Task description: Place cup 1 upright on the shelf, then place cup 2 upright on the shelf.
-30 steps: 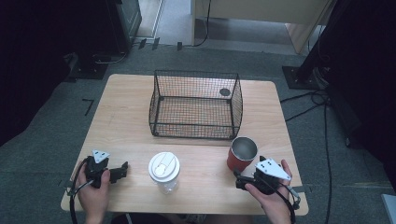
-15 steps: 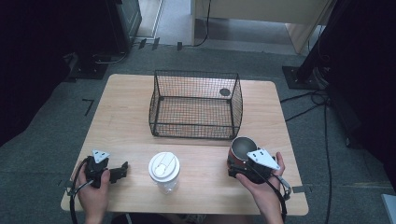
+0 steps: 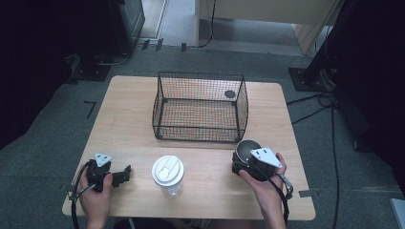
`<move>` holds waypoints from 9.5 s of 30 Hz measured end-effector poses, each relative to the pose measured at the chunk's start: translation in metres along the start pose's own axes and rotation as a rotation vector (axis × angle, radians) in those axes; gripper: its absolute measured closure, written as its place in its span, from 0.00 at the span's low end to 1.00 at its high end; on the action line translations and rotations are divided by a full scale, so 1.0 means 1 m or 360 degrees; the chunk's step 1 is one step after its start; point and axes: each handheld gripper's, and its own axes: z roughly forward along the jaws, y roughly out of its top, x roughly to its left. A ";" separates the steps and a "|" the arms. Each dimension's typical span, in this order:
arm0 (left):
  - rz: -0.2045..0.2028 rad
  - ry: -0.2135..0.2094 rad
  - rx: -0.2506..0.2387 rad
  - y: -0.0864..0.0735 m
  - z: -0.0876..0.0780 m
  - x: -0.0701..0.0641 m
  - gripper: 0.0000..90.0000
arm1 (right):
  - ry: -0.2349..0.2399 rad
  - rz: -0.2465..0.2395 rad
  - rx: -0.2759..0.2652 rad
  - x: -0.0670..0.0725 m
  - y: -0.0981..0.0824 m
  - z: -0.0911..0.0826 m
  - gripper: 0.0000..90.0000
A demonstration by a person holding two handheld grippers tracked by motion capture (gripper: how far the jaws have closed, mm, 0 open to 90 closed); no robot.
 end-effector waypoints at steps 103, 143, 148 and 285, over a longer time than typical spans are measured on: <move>0.0013 -0.0009 0.0003 0.001 0.001 -0.001 0.00 | 0.0048 -0.0022 -0.0905 0.071 0.139 0.110 0.07; 0.0015 -0.0009 0.0005 0.001 0.001 -0.001 0.00 | -0.0069 0.0041 -0.0378 0.058 0.122 0.202 0.07; 0.0017 -0.0010 0.0007 0.001 0.001 -0.001 0.00 | -0.0044 0.0074 -0.0320 0.057 0.123 0.202 0.07; 0.0021 -0.0014 0.0001 0.002 0.002 -0.001 0.00 | 0.0835 -0.0307 -0.0459 0.125 -0.040 -0.017 0.00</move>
